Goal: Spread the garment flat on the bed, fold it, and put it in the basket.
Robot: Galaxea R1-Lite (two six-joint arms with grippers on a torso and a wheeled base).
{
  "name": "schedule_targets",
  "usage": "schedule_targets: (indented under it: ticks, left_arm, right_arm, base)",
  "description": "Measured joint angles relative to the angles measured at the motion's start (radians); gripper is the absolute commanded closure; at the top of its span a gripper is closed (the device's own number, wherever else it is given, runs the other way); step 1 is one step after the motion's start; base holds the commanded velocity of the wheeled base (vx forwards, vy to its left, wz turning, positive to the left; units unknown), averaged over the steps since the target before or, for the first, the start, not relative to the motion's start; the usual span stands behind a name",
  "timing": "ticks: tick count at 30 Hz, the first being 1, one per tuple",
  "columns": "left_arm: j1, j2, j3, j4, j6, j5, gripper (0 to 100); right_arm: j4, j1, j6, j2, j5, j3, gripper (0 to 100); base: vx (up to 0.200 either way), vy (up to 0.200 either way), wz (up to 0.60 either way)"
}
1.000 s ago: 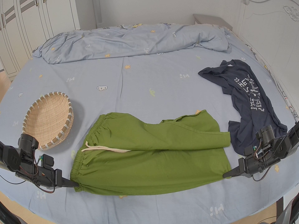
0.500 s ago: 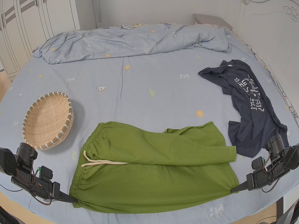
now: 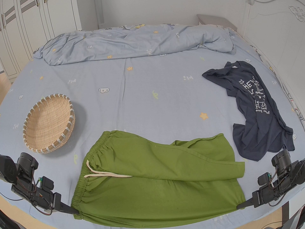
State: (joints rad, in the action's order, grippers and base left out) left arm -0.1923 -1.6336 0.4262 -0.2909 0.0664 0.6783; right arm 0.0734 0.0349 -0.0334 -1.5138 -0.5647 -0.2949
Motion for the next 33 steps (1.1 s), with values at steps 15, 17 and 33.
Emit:
schedule_targets:
  ticks: [15, 17, 33]
  left_arm:
    - [0.005, -0.017, -0.001, 0.006, -0.002, -0.005, 0]
    - [-0.008, 0.002, -0.001, 0.005, -0.002, -0.003, 0]
    - [0.012, 0.193, 0.339, -0.096, -0.272, -0.09, 0]
  right_arm:
    - [0.011, 0.032, -0.007, 0.0, 0.004, 0.03, 0]
    - [0.011, 0.028, -0.008, 0.018, 0.006, 0.028, 0]
    - [-0.151, -0.038, -0.006, 0.222, 0.013, -0.27, 0]
  base:
    - [0.0, 0.0, 0.0]
    - [0.0, 0.0, 0.0]
    - [0.0, 0.0, 0.0]
